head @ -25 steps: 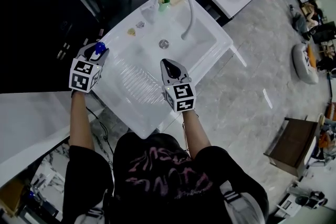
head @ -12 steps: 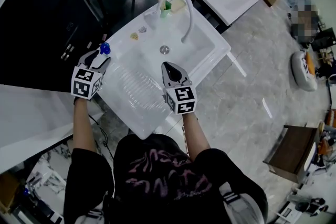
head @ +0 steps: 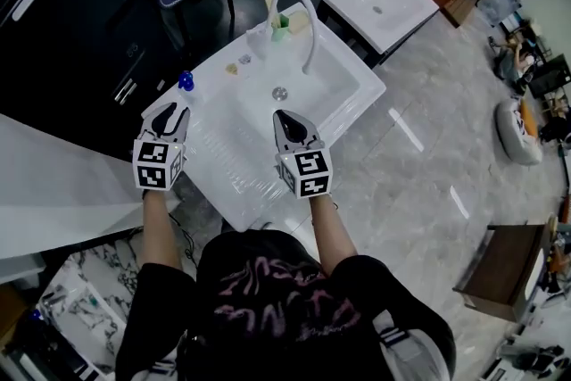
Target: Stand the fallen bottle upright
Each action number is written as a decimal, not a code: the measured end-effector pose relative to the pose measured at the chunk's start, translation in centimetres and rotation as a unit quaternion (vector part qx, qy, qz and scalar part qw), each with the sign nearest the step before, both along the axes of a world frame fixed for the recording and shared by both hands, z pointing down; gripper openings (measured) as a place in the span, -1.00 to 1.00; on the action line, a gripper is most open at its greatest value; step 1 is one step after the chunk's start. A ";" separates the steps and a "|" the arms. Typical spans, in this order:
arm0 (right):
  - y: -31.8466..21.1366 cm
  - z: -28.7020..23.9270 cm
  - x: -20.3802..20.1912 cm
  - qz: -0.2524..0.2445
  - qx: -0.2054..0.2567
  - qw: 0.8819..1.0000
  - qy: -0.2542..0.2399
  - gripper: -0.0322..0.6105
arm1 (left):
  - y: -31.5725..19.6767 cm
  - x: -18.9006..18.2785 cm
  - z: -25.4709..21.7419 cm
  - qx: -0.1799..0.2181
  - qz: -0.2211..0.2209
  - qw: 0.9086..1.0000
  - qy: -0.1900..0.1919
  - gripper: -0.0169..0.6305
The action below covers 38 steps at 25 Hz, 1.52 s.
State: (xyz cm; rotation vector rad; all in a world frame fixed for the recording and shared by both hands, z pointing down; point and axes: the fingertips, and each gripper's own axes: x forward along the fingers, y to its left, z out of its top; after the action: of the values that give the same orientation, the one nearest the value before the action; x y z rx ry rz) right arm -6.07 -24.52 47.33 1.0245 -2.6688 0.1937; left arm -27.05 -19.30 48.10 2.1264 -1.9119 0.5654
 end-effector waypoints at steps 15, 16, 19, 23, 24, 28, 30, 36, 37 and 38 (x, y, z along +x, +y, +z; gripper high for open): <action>5.0 -4.5 4.6 -0.003 0.034 0.999 -0.028 -0.86 | 7.2 6.6 -4.9 0.080 -0.060 0.995 0.021 -0.89; 5.3 -4.6 5.0 -0.002 0.035 0.999 -0.030 -0.86 | 7.6 7.0 -5.1 0.083 -0.062 0.994 0.018 -0.89; 6.0 -5.0 5.8 0.001 0.040 0.999 -0.035 -0.86 | 8.8 7.7 -5.6 0.093 -0.067 0.993 0.017 -0.90; 6.9 -5.2 6.4 0.001 0.047 0.998 -0.038 -0.86 | 10.2 8.0 -6.1 0.103 -0.072 0.992 0.006 -0.90; 7.1 -5.3 6.5 0.002 0.051 0.998 -0.036 -0.86 | 10.5 8.0 -6.3 0.104 -0.075 0.992 0.006 -0.90; 8.0 -5.4 7.1 0.002 0.056 0.998 -0.028 -0.86 | 11.8 8.2 -6.4 0.108 -0.081 0.991 0.005 -0.90; 8.3 -5.5 7.2 0.001 0.060 0.998 -0.027 -0.86 | 12.3 8.2 -6.5 0.111 -0.086 0.990 0.004 -0.90; 9.1 -5.2 7.1 -0.003 0.065 0.998 -0.020 -0.86 | 13.2 8.8 -6.3 0.116 -0.087 0.989 0.003 -0.91; 9.1 -5.2 7.1 -0.003 0.066 0.998 -0.019 -0.86 | 13.3 8.8 -6.2 0.117 -0.086 0.989 0.006 -0.91; 9.1 -5.1 7.1 -0.003 0.066 0.998 -0.019 -0.86 | 13.3 8.8 -6.1 0.118 -0.086 0.989 0.008 -0.91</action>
State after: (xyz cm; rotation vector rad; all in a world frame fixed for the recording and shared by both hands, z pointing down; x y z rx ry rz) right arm 1.08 -15.40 42.20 1.0626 -2.7493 0.0365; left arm -18.22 -5.98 41.97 2.0601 -2.2215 0.2996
